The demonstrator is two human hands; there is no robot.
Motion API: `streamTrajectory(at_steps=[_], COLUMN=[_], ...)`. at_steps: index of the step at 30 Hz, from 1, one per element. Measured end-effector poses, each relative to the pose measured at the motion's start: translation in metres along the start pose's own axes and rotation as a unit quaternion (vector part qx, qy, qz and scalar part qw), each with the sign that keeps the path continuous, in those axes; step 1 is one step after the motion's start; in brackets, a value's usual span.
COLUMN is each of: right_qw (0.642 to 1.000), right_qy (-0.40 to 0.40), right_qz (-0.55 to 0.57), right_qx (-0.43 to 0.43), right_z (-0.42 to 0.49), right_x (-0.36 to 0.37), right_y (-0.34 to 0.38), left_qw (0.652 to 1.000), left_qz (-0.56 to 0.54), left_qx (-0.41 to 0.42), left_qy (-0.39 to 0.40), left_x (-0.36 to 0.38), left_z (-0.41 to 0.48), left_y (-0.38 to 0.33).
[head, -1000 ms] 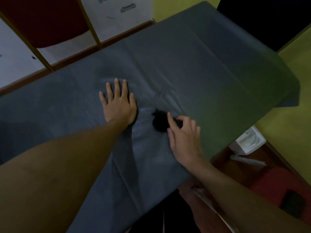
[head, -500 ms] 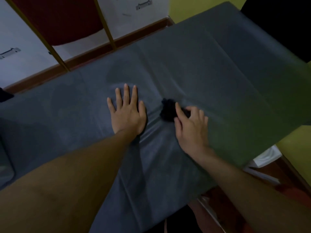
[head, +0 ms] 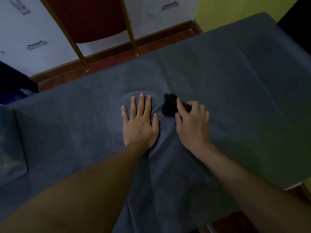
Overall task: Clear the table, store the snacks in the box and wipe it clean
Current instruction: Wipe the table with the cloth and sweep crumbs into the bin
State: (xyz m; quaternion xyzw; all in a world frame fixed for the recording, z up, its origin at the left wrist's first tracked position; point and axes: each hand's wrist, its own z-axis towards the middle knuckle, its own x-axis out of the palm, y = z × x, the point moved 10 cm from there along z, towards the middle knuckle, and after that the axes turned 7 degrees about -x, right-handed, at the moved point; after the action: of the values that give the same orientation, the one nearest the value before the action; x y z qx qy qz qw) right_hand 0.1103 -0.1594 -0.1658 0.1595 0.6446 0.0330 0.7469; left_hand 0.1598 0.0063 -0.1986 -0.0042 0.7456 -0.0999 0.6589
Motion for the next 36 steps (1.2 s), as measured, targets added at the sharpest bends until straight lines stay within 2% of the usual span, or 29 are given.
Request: streamTrajectory(at_steps=[5,11,13,18,21,23,26,28,33,36], right_qw=[0.999,0.997,0.996,0.999,0.999,0.998,0.99,0.986,0.998,0.999], right_qy=[0.035,0.001,-0.003,0.017,0.036,0.027,0.022,0.027,0.031,0.035], right_qz=[-0.008,0.021,0.018,-0.002,0.0,0.0,0.021,0.023,-0.023,-0.018], right_qx=[0.013,-0.073,-0.083,-0.041,-0.021,-0.048,-0.134,-0.164,-0.042,-0.027], right_z=[0.077,0.035,0.049,0.142,0.153,0.128,0.075,0.08,0.175,0.177], right_x=[0.016,0.009,0.014,0.028,0.031,0.026,0.024,0.028,0.032,0.029], right_y=[0.007,0.012,0.009,0.013,0.018,0.026,0.037,0.034,0.001,-0.003], left_qw=[1.0,1.0,1.0,1.0,1.0,1.0,1.0,1.0,1.0,1.0], left_qz=[0.001,0.009,0.009,0.015,0.016,0.02,0.021,0.017,0.018,0.019], left_qx=[0.001,0.006,0.005,0.006,0.005,0.004,0.005,0.005,-0.002,-0.001], left_qy=[-0.003,-0.016,-0.017,-0.011,-0.009,-0.006,0.001,0.007,0.013,0.011], left_x=[0.0,0.001,0.002,0.005,0.004,0.004,0.003,0.002,0.004,0.003], left_z=[0.002,0.002,0.003,0.003,0.003,0.003,0.003,0.003,0.003,0.004], left_y=[0.001,0.002,0.002,0.003,0.002,0.003,0.002,0.002,0.003,0.002])
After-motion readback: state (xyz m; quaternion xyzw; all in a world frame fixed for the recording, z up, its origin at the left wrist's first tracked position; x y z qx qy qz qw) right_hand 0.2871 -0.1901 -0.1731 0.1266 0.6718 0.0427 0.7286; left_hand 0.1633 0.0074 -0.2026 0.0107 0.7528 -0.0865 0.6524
